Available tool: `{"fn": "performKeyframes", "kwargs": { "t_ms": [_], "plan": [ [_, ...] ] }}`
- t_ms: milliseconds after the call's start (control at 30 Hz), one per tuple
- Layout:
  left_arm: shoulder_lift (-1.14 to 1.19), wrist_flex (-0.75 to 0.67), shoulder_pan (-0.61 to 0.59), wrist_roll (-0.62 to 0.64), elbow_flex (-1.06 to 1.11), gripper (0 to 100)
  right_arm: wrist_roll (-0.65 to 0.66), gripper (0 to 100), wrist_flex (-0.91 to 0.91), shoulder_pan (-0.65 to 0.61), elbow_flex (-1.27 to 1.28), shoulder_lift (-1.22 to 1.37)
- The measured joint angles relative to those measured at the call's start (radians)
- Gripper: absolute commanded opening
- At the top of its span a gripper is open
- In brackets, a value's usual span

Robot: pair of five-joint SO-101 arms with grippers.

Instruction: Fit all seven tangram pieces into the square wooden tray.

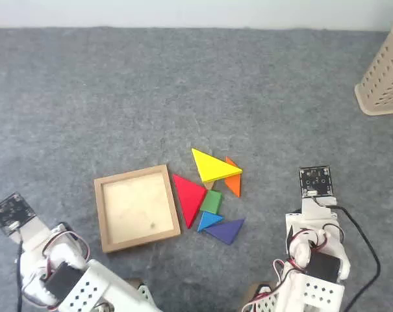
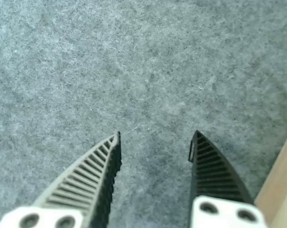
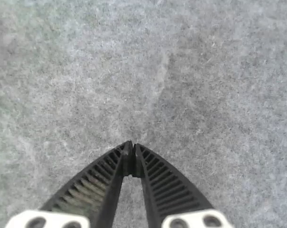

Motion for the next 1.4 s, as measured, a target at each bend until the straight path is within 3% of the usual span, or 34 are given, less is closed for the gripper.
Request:
{"fn": "performKeyframes", "kwargs": {
  "t_ms": [1133, 1400],
  "plan": [
    [0.000, 0.000, 0.000, 0.000, 0.000, 23, 0.000, 0.6, 0.000, 0.000, 0.000, 0.000],
    [0.000, 0.000, 0.000, 0.000, 0.000, 23, 0.000, 0.6, 0.061, -0.106, 0.000, 0.000]
  ]
}}
